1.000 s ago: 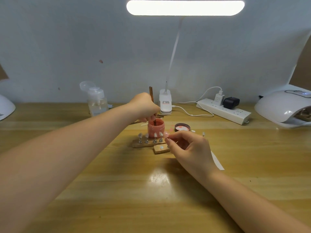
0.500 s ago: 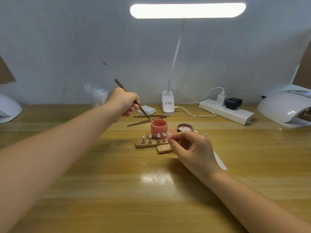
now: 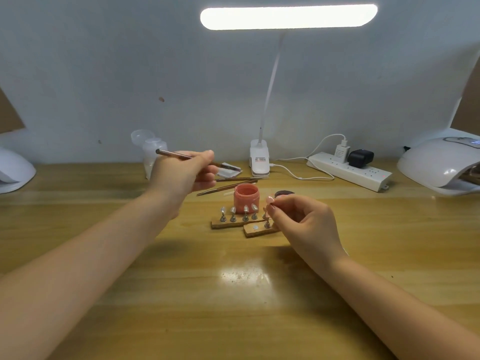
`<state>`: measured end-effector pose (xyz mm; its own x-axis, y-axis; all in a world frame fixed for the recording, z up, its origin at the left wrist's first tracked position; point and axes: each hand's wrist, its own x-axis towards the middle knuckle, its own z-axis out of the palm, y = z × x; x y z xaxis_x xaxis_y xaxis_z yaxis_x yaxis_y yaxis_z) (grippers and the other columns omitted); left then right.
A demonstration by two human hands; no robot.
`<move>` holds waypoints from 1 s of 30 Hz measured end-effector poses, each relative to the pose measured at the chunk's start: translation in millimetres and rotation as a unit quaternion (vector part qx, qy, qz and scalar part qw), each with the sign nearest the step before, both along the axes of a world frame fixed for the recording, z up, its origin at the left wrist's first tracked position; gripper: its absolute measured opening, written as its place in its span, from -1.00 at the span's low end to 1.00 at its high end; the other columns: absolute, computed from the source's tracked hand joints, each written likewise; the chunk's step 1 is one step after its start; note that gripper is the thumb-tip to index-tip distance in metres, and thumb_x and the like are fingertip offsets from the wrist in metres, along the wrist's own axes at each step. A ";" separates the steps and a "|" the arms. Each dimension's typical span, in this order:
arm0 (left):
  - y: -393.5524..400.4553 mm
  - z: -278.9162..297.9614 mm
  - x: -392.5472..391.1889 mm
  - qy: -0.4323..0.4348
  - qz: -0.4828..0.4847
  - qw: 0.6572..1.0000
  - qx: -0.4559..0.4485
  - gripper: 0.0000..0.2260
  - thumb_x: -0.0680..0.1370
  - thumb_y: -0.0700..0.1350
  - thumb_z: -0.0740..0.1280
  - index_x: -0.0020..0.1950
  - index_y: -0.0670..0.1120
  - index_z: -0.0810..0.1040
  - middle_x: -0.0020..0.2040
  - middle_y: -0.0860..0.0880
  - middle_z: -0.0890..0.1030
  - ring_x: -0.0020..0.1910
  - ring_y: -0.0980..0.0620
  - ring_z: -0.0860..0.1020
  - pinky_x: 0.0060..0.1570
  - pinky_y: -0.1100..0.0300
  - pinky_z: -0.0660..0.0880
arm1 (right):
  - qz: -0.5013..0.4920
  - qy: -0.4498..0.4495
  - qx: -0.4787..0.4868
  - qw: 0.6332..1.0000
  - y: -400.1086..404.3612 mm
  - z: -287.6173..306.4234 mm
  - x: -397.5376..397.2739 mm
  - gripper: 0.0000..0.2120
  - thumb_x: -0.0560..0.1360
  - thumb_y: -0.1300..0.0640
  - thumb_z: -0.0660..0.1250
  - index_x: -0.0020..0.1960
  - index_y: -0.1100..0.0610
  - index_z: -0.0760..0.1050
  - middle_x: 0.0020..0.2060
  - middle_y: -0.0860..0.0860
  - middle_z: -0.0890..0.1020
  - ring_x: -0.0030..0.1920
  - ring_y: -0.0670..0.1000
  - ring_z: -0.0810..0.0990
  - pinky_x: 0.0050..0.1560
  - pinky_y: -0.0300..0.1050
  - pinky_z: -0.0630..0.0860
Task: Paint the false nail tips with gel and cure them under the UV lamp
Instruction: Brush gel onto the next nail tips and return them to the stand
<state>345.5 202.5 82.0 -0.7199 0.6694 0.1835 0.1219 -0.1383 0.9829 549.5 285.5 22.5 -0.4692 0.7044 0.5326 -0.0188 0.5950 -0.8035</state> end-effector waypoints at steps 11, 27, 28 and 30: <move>-52.1 -22.6 74.2 0.263 -0.066 0.951 0.147 -0.92 0.51 0.01 0.35 -0.05 0.08 0.61 -0.16 0.12 0.69 -0.19 0.11 0.67 -0.20 0.32 0.56 | 0.000 0.064 -0.003 0.998 -0.1 12.6 3.3 -0.92 0.47 0.16 0.45 -0.04 0.07 0.66 -0.28 0.00 0.69 -0.29 0.04 0.66 -0.22 0.09 0.62; -57.6 -23.8 85.9 0.292 -0.070 0.942 0.147 -0.89 0.53 -0.02 0.31 -0.01 0.04 0.61 -0.15 0.11 0.68 -0.15 0.12 0.66 -0.16 0.31 0.56 | 0.001 0.071 0.009 0.997 -1.6 13.7 2.9 -0.91 0.47 0.12 0.42 -0.03 0.06 0.66 -0.29 0.00 0.69 -0.28 0.03 0.66 -0.25 0.12 0.61; -56.9 -23.5 86.3 0.292 -0.071 0.942 0.148 -0.89 0.53 -0.03 0.33 0.01 0.03 0.61 -0.13 0.11 0.69 -0.14 0.13 0.66 -0.15 0.31 0.56 | 0.003 0.072 0.010 0.997 -2.0 13.7 2.7 -0.91 0.48 0.11 0.42 -0.04 0.06 0.66 -0.29 0.00 0.68 -0.29 0.03 0.66 -0.26 0.10 0.61; -56.0 -24.5 86.3 0.293 -0.075 0.943 0.138 -0.89 0.53 -0.02 0.36 0.01 0.01 0.62 -0.12 0.11 0.69 -0.12 0.14 0.66 -0.13 0.29 0.57 | 0.008 0.072 0.009 0.997 -2.6 13.3 3.2 -0.91 0.48 0.11 0.42 -0.04 0.07 0.66 -0.29 0.00 0.68 -0.30 0.03 0.65 -0.27 0.08 0.60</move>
